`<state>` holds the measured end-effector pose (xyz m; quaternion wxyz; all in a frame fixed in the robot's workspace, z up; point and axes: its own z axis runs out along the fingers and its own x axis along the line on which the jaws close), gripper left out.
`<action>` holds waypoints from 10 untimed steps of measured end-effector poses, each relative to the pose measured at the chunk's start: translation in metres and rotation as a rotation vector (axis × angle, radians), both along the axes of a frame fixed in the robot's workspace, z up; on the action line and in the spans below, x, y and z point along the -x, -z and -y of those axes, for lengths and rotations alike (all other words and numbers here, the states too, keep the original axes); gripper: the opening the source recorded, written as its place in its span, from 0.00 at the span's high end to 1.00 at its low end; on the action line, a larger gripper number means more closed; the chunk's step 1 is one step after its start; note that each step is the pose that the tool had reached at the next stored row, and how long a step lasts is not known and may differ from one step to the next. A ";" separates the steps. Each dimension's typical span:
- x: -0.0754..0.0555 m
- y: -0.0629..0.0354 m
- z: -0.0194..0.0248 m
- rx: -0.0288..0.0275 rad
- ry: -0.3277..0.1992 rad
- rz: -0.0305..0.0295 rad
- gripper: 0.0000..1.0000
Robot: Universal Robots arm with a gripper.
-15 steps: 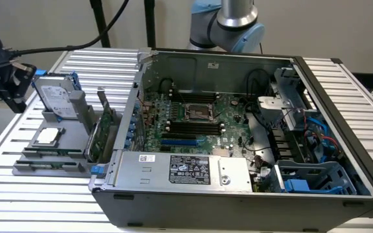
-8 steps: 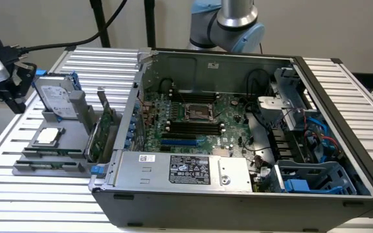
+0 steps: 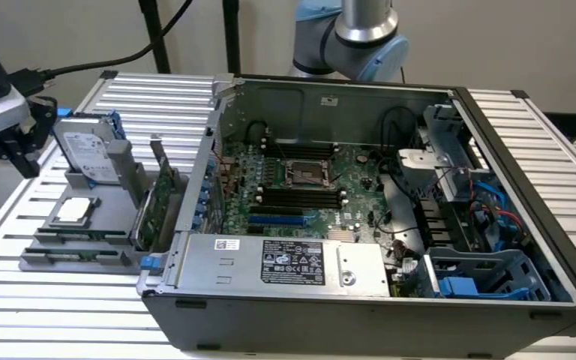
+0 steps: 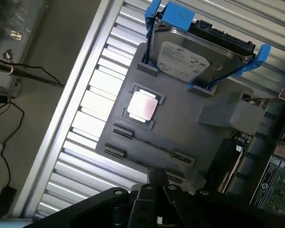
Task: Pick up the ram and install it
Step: 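Pick up the ram and move it above insertion slot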
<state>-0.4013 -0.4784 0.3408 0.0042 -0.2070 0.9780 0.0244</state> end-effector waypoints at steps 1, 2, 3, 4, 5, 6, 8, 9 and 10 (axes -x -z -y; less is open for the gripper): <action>0.000 0.0006 0.0000 0.0000 -0.018 -0.0001 1.00; 0.000 0.0012 0.0000 0.0000 -0.036 -0.0003 1.00; 0.000 0.0020 0.0000 0.0000 -0.054 -0.0003 1.00; 0.000 0.0026 0.0000 0.0001 -0.072 -0.0006 1.00; 0.000 0.0034 0.0000 0.0000 -0.092 -0.0007 1.00; 0.000 0.0040 0.0000 0.0000 -0.110 -0.0009 1.00; 0.000 0.0055 0.0000 0.0000 -0.146 -0.0011 1.00; 0.000 0.0063 0.0000 0.0000 -0.163 -0.0012 1.00; 0.000 0.0070 0.0000 0.0000 -0.182 -0.0014 1.00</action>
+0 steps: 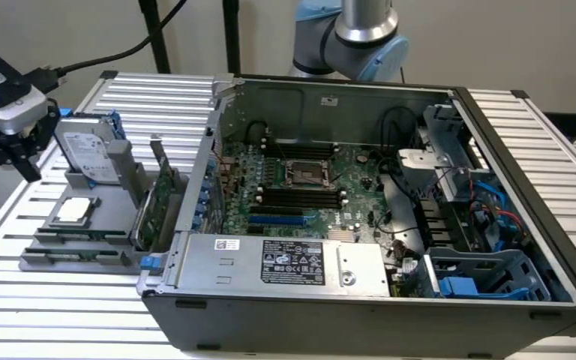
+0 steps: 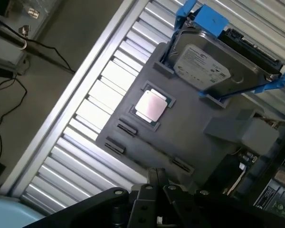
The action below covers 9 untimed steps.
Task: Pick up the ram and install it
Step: 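Pick up the ram and move it above insertion slot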
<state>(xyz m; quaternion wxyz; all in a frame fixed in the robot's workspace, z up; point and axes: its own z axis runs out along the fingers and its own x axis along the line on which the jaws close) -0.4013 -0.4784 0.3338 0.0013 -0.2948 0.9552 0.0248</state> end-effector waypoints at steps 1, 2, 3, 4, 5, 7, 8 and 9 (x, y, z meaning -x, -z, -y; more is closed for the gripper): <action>0.000 0.0008 0.0000 0.0000 -0.018 -0.0001 1.00; 0.000 0.0016 0.0000 0.0000 -0.036 -0.0002 1.00; 0.000 0.0024 0.0000 0.0000 -0.054 -0.0003 1.00; 0.000 0.0033 0.0000 0.0000 -0.072 -0.0004 1.00; 0.000 0.0043 0.0000 0.0000 -0.092 -0.0004 1.00; 0.000 0.0062 0.0000 -0.0001 -0.127 -0.0004 1.00; 0.000 0.0071 0.0000 0.0000 -0.145 -0.0005 1.00; 0.000 0.0081 0.0000 0.0000 -0.164 -0.0004 1.00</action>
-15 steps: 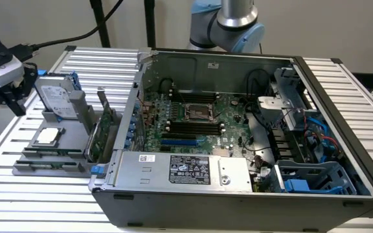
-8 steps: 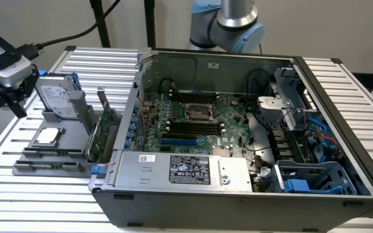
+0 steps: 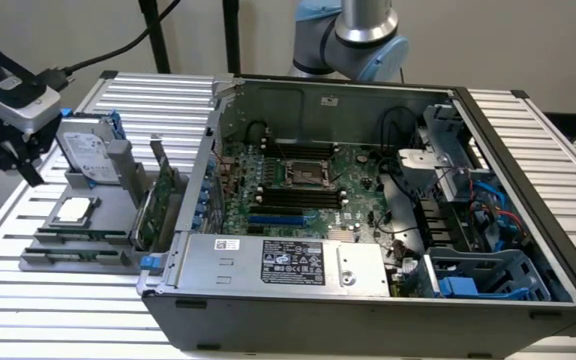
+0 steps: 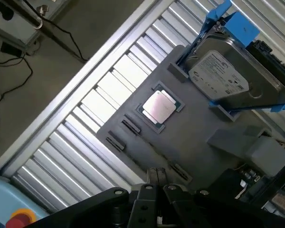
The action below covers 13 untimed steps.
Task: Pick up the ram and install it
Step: 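Pick up the ram and move it above insertion slot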
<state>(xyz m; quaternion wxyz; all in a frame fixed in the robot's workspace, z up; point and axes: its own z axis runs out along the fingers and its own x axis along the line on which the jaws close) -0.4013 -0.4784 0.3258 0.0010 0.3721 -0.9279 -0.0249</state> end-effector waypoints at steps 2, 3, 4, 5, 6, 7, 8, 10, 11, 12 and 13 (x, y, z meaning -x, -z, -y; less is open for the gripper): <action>0.000 0.0018 0.0000 0.0000 -0.036 -0.0001 1.00; 0.000 0.0028 0.0000 0.0000 -0.054 0.0000 1.00; 0.000 0.0039 0.0000 -0.0001 -0.073 0.0000 1.00; 0.000 0.0047 0.0000 0.0000 -0.090 -0.0001 1.00; 0.000 0.0058 0.0000 0.0000 -0.109 0.0000 1.00; 0.000 0.0067 0.0000 0.0000 -0.127 0.0000 1.00; 0.000 0.0077 0.0000 0.0000 -0.145 0.0000 1.00; 0.000 0.0095 0.0000 0.0001 -0.181 -0.0001 1.00; 0.000 0.0104 0.0000 0.0001 -0.199 -0.0001 1.00; 0.000 0.0113 0.0000 0.0000 -0.217 -0.0001 1.00; 0.000 0.0121 0.0000 0.0001 -0.235 -0.0001 1.00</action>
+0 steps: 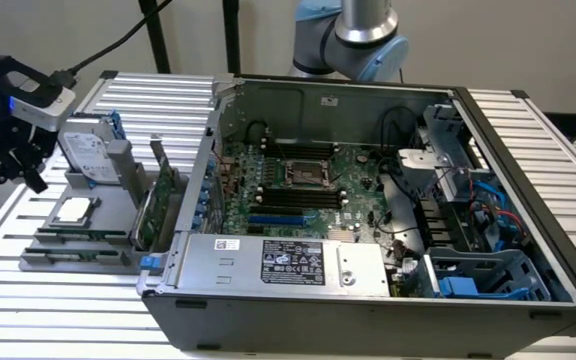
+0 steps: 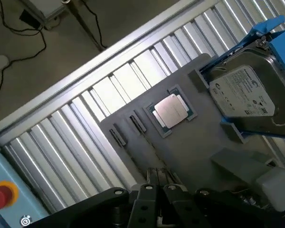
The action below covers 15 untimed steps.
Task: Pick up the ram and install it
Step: 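Pick up the ram and move it above insertion slot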
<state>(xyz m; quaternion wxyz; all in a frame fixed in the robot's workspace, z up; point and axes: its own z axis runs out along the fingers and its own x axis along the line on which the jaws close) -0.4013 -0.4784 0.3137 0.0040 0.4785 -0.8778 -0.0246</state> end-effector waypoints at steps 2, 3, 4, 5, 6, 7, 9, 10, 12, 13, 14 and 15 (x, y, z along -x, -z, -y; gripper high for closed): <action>0.000 0.0017 0.0000 -0.0001 -0.037 0.0001 1.00; 0.000 0.0026 0.0000 -0.0001 -0.055 0.0001 1.00; 0.000 0.0034 0.0000 -0.0002 -0.073 0.0001 1.00; 0.000 0.0042 0.0000 -0.0002 -0.092 0.0001 1.00; 0.000 0.0050 0.0000 0.0000 -0.110 0.0001 1.00; 0.000 0.0058 0.0000 0.0000 -0.128 0.0000 1.00; 0.000 0.0073 0.0000 -0.0001 -0.165 0.0002 1.00; 0.000 0.0079 0.0000 -0.0001 -0.182 0.0002 1.00; 0.000 0.0092 0.0000 0.0000 -0.218 0.0004 1.00; 0.000 0.0099 0.0000 0.0000 -0.236 0.0005 1.00; 0.000 0.0106 0.0000 0.0000 -0.256 0.0008 1.00; 0.000 0.0112 0.0000 0.0000 -0.274 0.0011 1.00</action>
